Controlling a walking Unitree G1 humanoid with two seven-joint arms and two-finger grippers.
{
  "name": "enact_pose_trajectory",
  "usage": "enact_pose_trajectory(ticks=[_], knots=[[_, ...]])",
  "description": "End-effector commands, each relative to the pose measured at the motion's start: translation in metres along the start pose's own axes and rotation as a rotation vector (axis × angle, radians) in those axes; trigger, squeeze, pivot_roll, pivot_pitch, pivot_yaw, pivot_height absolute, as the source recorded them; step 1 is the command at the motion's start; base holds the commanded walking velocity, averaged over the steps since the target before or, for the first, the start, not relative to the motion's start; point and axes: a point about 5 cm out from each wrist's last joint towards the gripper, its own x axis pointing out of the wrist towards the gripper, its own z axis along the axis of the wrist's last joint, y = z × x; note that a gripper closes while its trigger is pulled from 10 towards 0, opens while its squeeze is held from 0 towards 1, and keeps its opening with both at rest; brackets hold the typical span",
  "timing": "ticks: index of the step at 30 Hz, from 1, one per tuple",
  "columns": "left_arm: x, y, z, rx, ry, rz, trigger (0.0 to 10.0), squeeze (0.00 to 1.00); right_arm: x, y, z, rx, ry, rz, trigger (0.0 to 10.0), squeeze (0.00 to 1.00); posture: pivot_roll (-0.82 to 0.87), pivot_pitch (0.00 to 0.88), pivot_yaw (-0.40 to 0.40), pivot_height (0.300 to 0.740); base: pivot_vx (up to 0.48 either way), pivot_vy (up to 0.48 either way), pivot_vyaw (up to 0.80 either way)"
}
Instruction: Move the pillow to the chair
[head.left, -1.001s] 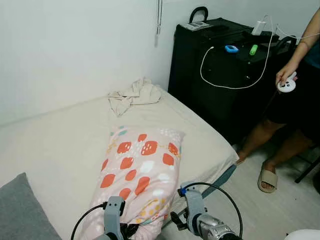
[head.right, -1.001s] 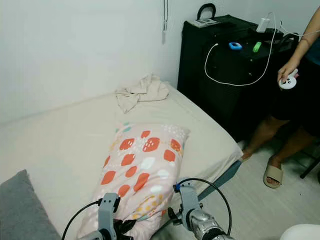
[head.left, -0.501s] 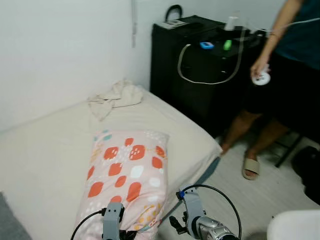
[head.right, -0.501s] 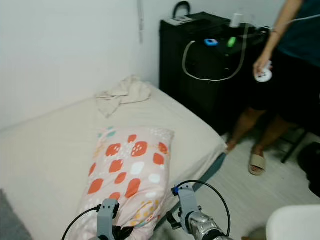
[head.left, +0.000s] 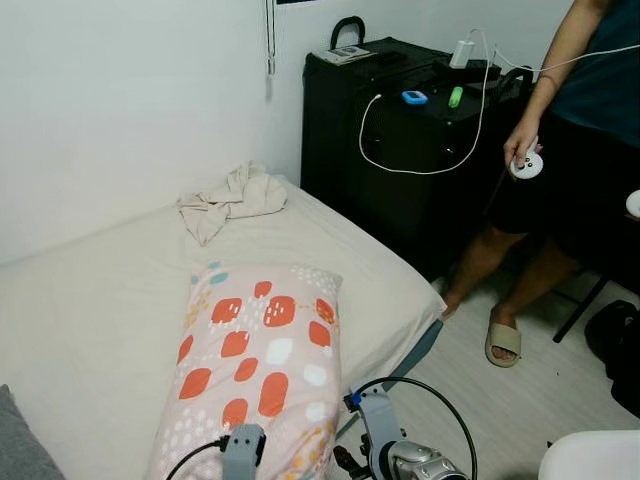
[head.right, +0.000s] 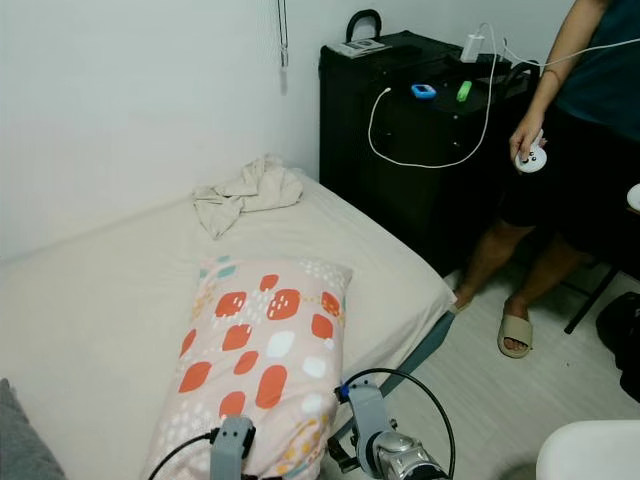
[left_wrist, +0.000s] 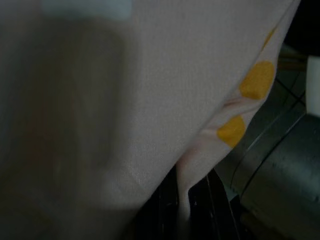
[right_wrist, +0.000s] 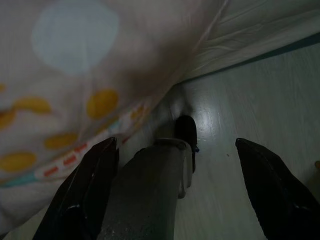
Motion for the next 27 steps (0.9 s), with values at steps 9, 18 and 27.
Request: enact_pose_trajectory(ticks=[9, 18, 27], knots=[[-0.006, 0.009, -0.015, -0.037, 0.054, 0.051, 10.0, 0.0, 0.0, 0.003, -0.005, -0.04, 0.027, 0.016, 10.0, 0.0, -0.1, 0.036, 0.01, 0.74, 0.0, 0.0, 0.0], [0.001, 0.001, 0.023, -0.01, -0.093, -0.068, 10.0, 0.0, -0.002, -0.009, 0.009, 0.048, -0.071, -0.059, 10.0, 0.0, -0.1, 0.043, 0.012, 0.74, 0.0, 0.0, 0.0], [-0.026, -0.074, 0.173, 0.29, -0.64, -0.768, 10.0, 0.0, -0.013, -0.038, 0.054, 0.26, -0.302, -0.179, 10.0, 0.0, -0.1, 0.042, 0.017, 0.74, 0.0, 0.0, 0.0]])
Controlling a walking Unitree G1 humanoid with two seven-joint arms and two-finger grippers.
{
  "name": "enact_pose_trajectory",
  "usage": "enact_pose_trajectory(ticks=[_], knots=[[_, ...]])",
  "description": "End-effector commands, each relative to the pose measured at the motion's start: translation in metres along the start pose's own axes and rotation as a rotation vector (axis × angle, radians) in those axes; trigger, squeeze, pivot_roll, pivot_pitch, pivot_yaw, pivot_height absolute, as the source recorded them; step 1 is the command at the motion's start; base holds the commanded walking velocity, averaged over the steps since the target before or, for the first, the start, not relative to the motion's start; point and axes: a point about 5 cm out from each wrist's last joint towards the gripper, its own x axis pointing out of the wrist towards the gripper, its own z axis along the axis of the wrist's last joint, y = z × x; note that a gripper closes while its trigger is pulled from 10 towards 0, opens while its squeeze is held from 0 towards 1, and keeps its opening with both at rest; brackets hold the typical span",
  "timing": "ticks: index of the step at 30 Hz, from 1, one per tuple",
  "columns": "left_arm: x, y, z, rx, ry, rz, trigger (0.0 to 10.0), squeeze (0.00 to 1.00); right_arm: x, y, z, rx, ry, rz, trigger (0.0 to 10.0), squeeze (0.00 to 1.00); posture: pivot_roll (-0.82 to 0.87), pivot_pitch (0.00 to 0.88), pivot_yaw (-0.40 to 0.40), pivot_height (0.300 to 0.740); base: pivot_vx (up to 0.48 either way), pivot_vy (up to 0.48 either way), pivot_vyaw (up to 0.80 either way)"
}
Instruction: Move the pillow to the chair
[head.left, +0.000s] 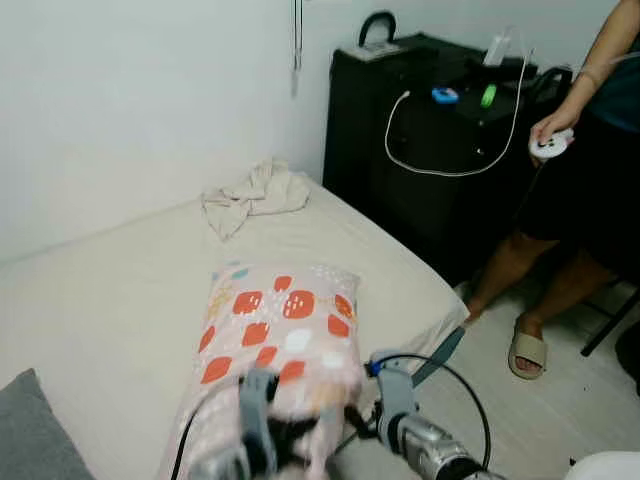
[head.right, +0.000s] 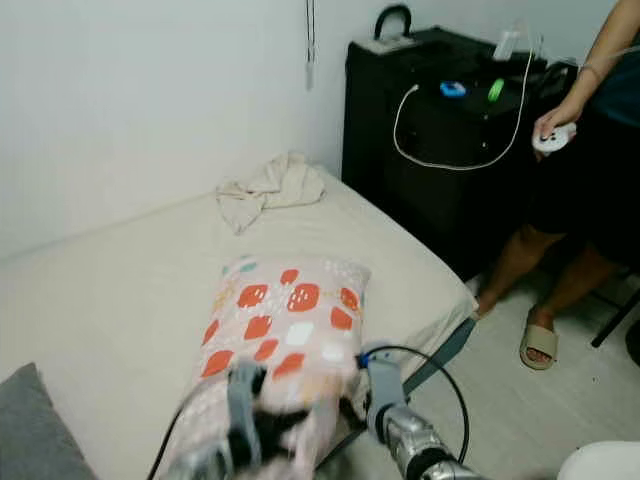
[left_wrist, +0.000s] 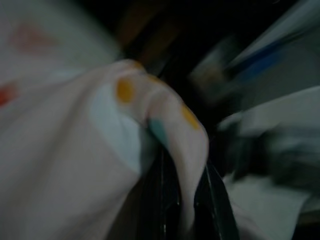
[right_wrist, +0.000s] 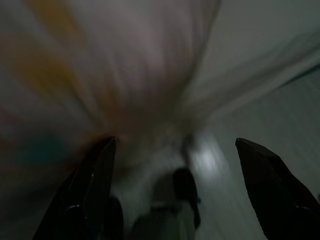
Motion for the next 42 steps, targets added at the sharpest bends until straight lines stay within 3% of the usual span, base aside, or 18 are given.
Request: enact_pose_trajectory(ticks=[1, 6, 10, 11, 13, 17, 33, 36, 39, 42], knots=[[0.016, -0.015, 0.042, 0.104, -0.114, -0.172, 10.0, 0.0, 0.001, -0.002, 0.01, 0.07, -0.056, -0.028, 10.0, 0.0, -0.1, 0.042, 0.017, 0.74, 0.0, 0.0, 0.0], [0.033, -0.027, 0.094, 0.23, -0.269, -0.187, 10.0, 0.0, 0.002, -0.004, 0.029, 0.152, -0.137, -0.019, 10.0, 0.0, -0.11, 0.039, 0.022, 0.74, 0.0, 0.0, 0.0], [0.043, -0.033, 0.143, 0.32, -0.472, -0.075, 10.0, 0.0, 0.003, 0.005, 0.042, 0.131, -0.195, 0.039, 10.0, 0.0, -0.11, 0.037, 0.024, 0.74, 0.0, 0.0, 0.71], [0.043, -0.033, 0.143, 0.32, -0.472, -0.075, 10.0, 0.0, 0.003, 0.005, 0.042, 0.131, -0.195, 0.039, 10.0, 0.0, -0.11, 0.037, 0.024, 0.74, 0.0, 0.0, 0.74], [0.042, -0.039, 0.168, 0.369, -0.556, -0.015, 10.0, 0.0, 0.004, 0.011, 0.045, 0.115, -0.213, 0.067, 10.0, 0.0, -0.11, 0.035, 0.022, 0.74, 0.0, 0.0, 0.74], [0.037, -0.051, 0.192, 0.404, -0.635, 0.008, 10.0, 0.0, 0.004, 0.013, 0.047, 0.117, -0.224, 0.076, 10.0, 0.0, -0.11, 0.034, 0.019, 0.74, 0.0, 0.0, 0.74], [0.034, -0.078, 0.239, 0.481, -0.756, 0.043, 10.0, 0.0, 0.004, 0.013, 0.058, 0.123, -0.264, 0.079, 10.0, 0.0, -0.12, 0.029, 0.028, 0.74, 0.0, 0.0, 0.73], [0.036, -0.075, 0.236, 0.519, -0.696, 0.089, 10.0, 0.0, 0.004, 0.014, 0.058, 0.123, -0.268, 0.08, 10.0, 0.0, -0.12, 0.029, 0.029, 0.74, 0.0, 0.0, 0.73], [0.041, -0.069, 0.226, 0.449, -0.64, 0.114, 10.0, 0.0, 0.004, 0.014, 0.058, 0.125, -0.267, 0.082, 10.0, 0.0, -0.12, 0.03, 0.029, 0.74, 0.0, 0.0, 0.74], [0.046, -0.068, 0.22, 0.466, -0.587, 0.156, 10.0, 0.0, 0.004, 0.014, 0.057, 0.124, -0.265, 0.082, 10.0, 0.0, -0.12, 0.03, 0.026, 0.74, -0.255, 0.0, 0.74]])
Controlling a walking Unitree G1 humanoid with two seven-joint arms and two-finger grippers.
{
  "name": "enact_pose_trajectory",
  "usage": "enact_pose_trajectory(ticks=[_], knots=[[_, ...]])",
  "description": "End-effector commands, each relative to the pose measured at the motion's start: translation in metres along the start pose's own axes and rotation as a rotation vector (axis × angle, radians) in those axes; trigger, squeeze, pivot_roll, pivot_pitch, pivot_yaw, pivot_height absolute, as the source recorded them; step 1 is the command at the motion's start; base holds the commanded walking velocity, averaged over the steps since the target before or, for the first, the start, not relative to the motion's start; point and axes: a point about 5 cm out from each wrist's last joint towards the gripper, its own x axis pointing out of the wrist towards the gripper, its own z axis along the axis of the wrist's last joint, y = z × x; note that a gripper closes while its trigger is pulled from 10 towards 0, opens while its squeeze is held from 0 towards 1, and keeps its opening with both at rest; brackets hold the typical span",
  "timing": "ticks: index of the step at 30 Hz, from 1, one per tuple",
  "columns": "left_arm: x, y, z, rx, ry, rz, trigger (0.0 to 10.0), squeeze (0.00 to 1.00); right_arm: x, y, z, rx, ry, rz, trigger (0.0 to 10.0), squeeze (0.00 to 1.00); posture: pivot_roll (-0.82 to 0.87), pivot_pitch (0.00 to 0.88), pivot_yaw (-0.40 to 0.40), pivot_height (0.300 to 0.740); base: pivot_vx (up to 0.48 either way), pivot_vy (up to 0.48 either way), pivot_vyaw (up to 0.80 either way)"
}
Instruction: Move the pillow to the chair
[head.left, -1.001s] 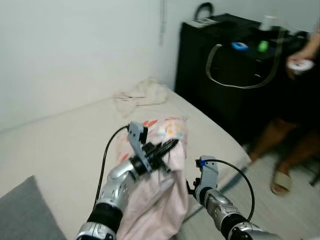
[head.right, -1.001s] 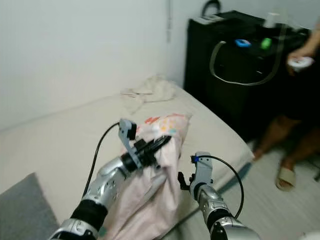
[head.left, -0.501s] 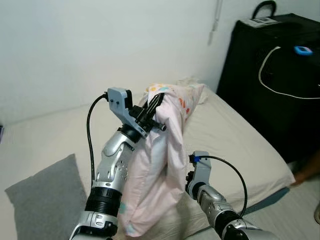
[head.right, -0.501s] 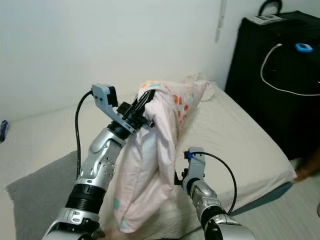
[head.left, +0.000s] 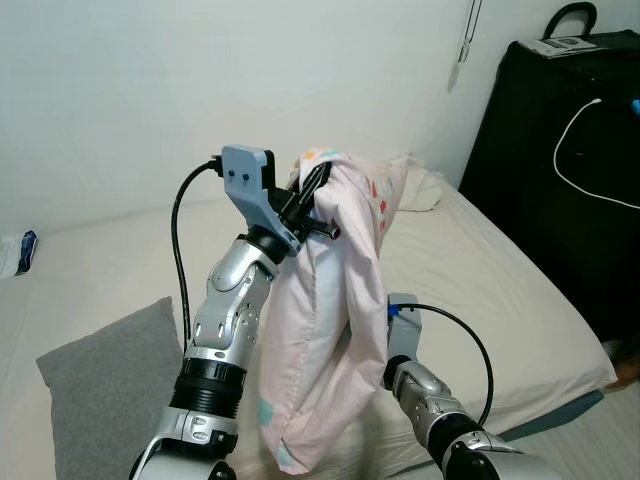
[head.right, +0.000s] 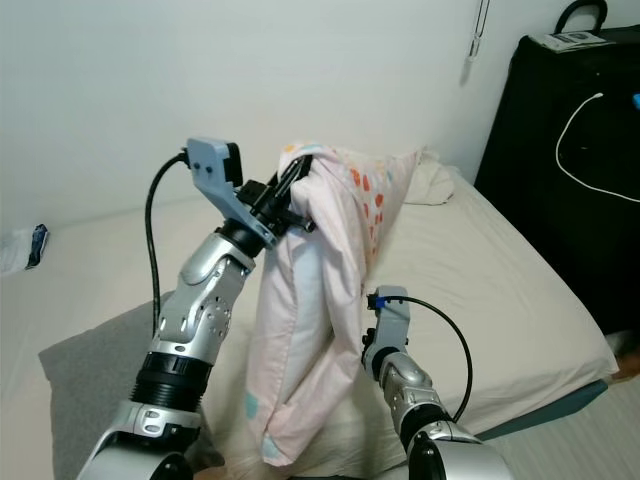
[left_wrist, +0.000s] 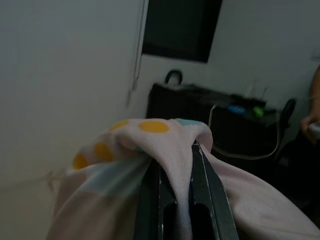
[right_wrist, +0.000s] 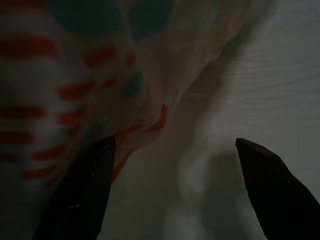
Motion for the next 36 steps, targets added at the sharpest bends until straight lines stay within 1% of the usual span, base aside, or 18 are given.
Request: enact_pose_trajectory(ticks=[1, 4, 6, 10, 13, 15, 21, 25, 36], knots=[[0.003, -0.005, 0.003, 0.046, 0.004, -0.002, 10.0, 0.0, 0.0, 0.002, -0.001, 0.006, -0.002, 0.009, 10.0, 0.0, -0.12, 0.03, 0.026, 0.74, -0.48, 0.0, 0.73], [0.004, -0.007, 0.001, 0.053, 0.015, 0.0, 10.0, 0.0, 0.0, 0.002, -0.002, 0.006, -0.002, 0.01, 10.0, 0.0, -0.12, 0.03, 0.025, 0.74, -0.48, 0.0, 0.73], [0.003, -0.009, 0.0, 0.039, 0.004, -0.006, 10.0, 0.0, 0.0, 0.003, -0.002, 0.006, -0.002, 0.012, 10.0, 0.0, -0.12, 0.029, 0.025, 0.74, 0.0, 0.0, 0.73], [0.003, -0.011, -0.001, 0.037, 0.006, -0.008, 10.0, 0.0, 0.0, 0.003, -0.002, 0.007, -0.002, 0.014, 10.0, 0.0, -0.12, 0.029, 0.027, 0.74, 0.0, 0.0, 0.73], [0.002, -0.013, -0.003, 0.042, 0.015, -0.012, 10.0, 0.0, 0.0, 0.004, -0.002, 0.008, -0.004, 0.015, 10.0, 0.0, -0.12, 0.03, 0.027, 0.74, 0.0, 0.0, 0.73], [0.002, -0.017, -0.006, 0.061, 0.031, -0.025, 10.0, 0.0, 0.0, 0.004, -0.002, 0.007, -0.005, 0.016, 10.0, 0.0, -0.12, 0.032, 0.027, 0.74, 0.0, 0.0, 0.73], [0.001, -0.02, -0.007, 0.073, 0.036, -0.034, 10.0, 0.0, 0.0, 0.004, -0.003, 0.008, -0.005, 0.016, 10.0, 0.0, -0.12, 0.037, 0.029, 0.74, 0.0, 0.0, 0.73], [0.0, -0.023, -0.011, 0.097, 0.044, -0.05, 10.0, 0.0, 0.0, 0.004, -0.003, 0.011, -0.006, 0.016, 10.0, 0.0, -0.12, 0.042, 0.03, 0.74, 0.0, 0.0, 0.73], [-0.001, -0.027, -0.013, 0.094, 0.044, -0.066, 10.0, 0.0, 0.0, 0.004, -0.001, 0.016, -0.016, 0.011, 10.0, 0.0, -0.12, 0.048, 0.034, 0.74, 0.0, 0.0, 0.73]])
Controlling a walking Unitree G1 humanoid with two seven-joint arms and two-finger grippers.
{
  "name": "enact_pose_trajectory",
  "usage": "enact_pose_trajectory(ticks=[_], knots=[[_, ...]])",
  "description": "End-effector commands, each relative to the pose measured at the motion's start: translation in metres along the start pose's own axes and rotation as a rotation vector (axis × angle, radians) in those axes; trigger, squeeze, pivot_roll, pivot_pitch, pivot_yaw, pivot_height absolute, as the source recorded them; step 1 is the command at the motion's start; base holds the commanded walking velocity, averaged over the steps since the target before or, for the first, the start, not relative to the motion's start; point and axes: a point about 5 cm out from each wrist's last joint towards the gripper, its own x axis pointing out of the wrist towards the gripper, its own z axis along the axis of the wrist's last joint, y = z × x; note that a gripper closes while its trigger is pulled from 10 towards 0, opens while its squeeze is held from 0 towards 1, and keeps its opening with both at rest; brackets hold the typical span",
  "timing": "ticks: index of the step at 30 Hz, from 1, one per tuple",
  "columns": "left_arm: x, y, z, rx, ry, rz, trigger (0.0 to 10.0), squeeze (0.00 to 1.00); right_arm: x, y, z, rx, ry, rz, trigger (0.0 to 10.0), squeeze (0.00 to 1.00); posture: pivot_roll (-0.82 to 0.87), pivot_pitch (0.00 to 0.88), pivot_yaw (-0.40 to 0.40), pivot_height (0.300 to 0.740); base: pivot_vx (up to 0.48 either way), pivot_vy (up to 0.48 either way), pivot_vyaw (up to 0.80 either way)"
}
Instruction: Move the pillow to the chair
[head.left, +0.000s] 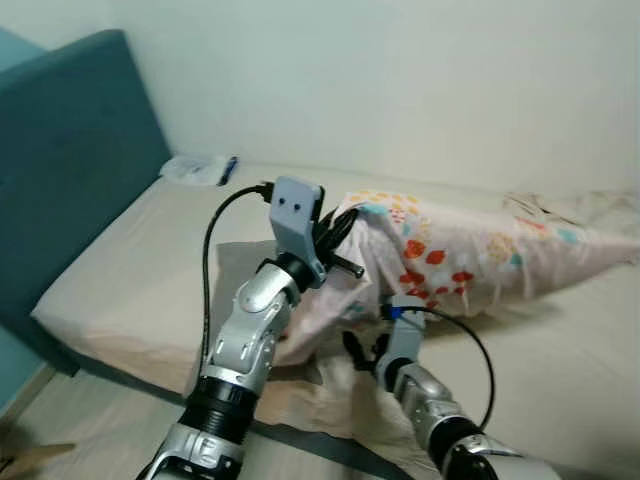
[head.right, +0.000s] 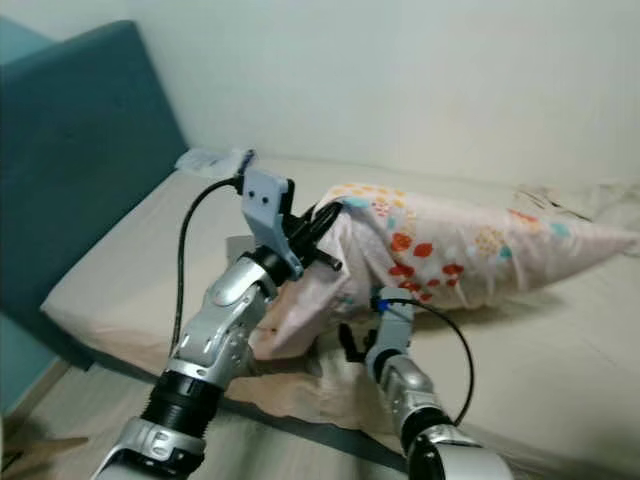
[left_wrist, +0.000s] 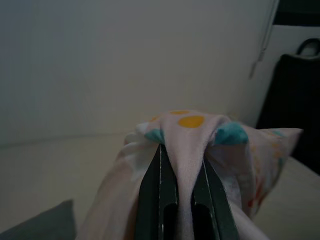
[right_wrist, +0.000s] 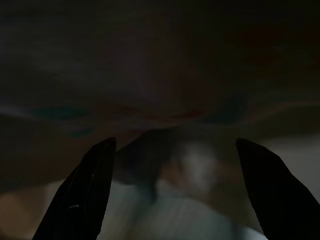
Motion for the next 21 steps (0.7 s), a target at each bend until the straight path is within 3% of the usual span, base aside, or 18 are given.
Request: enact_pose_trajectory(ticks=[1, 21], knots=[[0.001, -0.002, 0.017, 0.02, -0.088, -0.017, 10.0, 0.0, 0.0, 0.0, 0.0, 0.009, -0.005, -0.005, 10.0, 0.0, -0.12, 0.048, 0.034, 0.74, 0.0, 0.0, 0.73], [0.002, -0.014, 0.025, -0.006, -0.128, -0.114, 10.0, 0.0, 0.001, -0.002, 0.005, 0.006, -0.025, -0.024, 10.0, 0.0, -0.12, 0.046, 0.036, 0.74, 0.0, 0.0, 0.73]])
